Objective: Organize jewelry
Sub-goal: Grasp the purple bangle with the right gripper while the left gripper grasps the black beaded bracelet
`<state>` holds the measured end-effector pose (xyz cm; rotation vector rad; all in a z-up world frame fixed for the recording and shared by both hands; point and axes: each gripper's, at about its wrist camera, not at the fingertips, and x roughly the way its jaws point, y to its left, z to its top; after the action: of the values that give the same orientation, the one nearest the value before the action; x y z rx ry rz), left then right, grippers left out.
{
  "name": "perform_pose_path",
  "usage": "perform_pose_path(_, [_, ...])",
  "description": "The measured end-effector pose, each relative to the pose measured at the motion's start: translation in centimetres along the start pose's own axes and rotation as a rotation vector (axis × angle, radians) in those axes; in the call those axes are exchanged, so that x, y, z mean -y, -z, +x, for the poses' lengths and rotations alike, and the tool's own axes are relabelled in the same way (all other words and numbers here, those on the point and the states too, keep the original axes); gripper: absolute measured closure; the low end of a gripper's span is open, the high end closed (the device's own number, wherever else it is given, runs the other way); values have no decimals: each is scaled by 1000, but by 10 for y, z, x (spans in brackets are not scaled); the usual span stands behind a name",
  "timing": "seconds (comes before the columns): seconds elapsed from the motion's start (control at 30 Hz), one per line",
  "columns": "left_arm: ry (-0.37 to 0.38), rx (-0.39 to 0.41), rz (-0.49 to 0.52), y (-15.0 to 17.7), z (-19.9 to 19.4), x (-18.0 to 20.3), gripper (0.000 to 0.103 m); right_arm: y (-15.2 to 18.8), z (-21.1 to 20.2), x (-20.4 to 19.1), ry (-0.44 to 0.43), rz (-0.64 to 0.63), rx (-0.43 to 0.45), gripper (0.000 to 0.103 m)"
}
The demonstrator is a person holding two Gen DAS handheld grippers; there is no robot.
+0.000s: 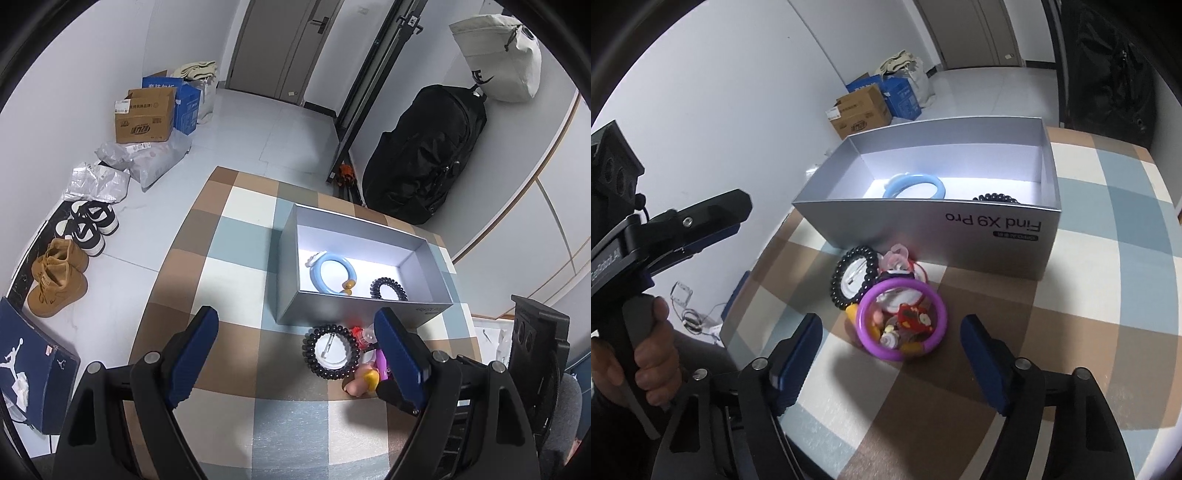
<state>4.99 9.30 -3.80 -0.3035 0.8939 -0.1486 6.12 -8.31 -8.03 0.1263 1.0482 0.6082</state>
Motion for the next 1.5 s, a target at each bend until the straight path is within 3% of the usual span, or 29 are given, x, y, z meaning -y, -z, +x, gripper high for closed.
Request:
perform_pose_path(0.13, [17,-11,-29,-1,1,-5,20,-5,4,3,-32,25,10,30])
perform_pose_path(0.27, [14,-14,-44,-2,2,-9,20,-10,12,6,-17,29,-7,43])
perform_pose_path(0.47, [15,-27,-64,-2,5,-12,20,-13,15,8,-40,47,-4,51])
perform_pose_path(0.8, [1,-44,-58,-1,8,-11,20,-10,3,11,-29,55,15,53])
perform_pose_path(1.17, [15,-176,-9,12,33,4,20,-10,-28,19,-61,93,91,53])
perform_pose_path(1.5, [-37,-238,45,20,50,22,20,-14,-49,29,-83,136,145,53])
